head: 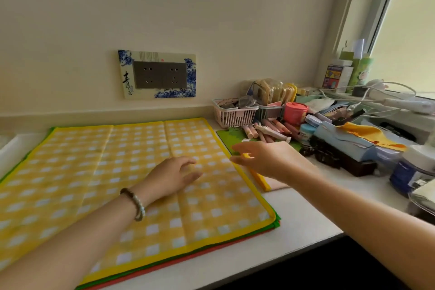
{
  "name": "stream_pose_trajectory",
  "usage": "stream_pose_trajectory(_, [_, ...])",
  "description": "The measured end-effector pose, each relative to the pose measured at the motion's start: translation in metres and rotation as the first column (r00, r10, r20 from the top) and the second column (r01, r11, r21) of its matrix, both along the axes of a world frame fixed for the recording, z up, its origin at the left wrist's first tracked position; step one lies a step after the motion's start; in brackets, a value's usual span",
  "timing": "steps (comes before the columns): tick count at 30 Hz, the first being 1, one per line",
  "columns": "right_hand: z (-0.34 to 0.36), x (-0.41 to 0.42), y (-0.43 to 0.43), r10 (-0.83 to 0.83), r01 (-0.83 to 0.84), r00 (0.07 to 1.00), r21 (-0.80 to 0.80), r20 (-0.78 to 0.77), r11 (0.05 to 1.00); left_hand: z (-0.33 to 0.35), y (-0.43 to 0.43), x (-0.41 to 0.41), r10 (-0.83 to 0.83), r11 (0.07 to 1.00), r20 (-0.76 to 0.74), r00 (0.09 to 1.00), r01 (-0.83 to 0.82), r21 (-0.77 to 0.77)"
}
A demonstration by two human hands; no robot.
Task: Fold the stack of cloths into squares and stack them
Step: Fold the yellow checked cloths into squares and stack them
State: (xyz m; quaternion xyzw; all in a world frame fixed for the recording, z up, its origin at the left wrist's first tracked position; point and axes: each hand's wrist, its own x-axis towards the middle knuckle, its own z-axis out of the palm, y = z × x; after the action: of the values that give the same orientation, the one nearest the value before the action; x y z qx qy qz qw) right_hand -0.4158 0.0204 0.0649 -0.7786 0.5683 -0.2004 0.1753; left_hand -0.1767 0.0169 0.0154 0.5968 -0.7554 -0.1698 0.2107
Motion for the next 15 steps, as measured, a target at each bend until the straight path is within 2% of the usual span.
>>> stream_pose_trajectory(2, [-0.020,0.027,0.009,0.091,-0.091,0.996,-0.019,0.006,0.996,-0.006,0.017,0.027,-0.035,0.999,0.099,0.995,0.032,0.025])
stream_pose_trajectory(4, [-0.038,0.051,0.017,0.164,-0.164,0.986,0.030,-0.001,0.986,-0.009,0.036,0.054,-0.074,0.996,0.176,0.981,0.064,0.062])
stream_pose_trajectory(10, [-0.050,0.093,0.051,0.401,-0.401,0.912,0.017,-0.083,0.916,-0.007,0.097,0.119,-0.067,0.995,0.248,0.966,0.045,0.091])
stream_pose_trajectory(15, [-0.048,0.104,0.081,0.525,-0.526,0.842,0.026,-0.123,0.850,-0.003,0.135,0.147,-0.129,0.978,0.320,0.939,0.066,0.200])
